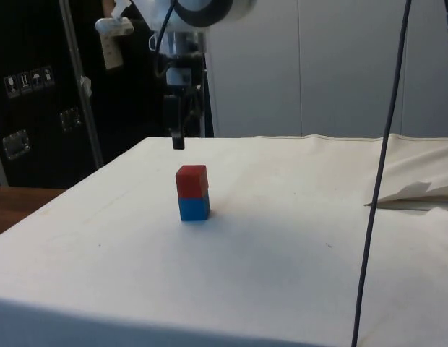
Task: Stack the two cubes.
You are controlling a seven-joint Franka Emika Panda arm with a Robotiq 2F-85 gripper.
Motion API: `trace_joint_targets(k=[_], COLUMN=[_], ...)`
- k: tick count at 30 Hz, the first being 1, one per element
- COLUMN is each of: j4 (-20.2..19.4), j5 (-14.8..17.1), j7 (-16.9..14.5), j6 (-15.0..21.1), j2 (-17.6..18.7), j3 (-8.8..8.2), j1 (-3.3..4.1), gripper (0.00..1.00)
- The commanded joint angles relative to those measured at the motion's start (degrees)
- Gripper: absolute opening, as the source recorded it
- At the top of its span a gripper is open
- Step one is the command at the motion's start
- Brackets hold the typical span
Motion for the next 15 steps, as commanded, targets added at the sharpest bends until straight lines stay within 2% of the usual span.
trace_joint_targets(k=[1,11,15], j4=[0.23,1.78,2.01], j5=[-0.11,-0.06,0.0], j7=[-0.29,-2.12,-2.18], j6=[-0.92,-3.84,-3.84], j2=[-0.4,-2.35,-2.52], j3=[-0.17,-2.18,-2.29], j1=[-0.23,-0.8,-0.8], gripper=[1.0,1.0,1.0])
